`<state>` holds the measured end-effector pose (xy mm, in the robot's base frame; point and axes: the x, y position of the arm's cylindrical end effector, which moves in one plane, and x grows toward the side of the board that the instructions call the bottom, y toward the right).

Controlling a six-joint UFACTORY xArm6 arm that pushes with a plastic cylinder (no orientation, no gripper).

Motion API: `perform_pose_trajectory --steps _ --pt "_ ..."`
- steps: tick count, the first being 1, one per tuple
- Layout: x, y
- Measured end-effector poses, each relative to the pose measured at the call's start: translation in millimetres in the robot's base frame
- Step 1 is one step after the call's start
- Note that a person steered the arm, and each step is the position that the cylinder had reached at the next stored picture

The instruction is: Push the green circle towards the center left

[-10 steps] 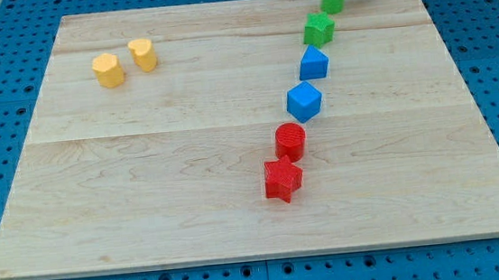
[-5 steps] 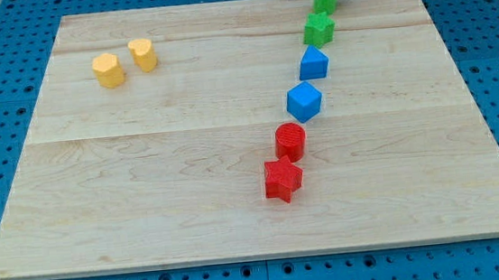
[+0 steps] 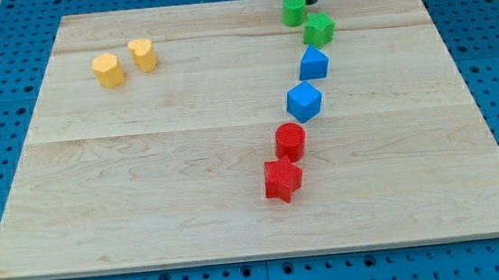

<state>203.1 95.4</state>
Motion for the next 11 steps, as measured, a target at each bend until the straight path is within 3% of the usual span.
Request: perform_pose_trajectory --steps 3,7,11 --pt "53 -58" --pt "129 -87" --pt "157 -138"
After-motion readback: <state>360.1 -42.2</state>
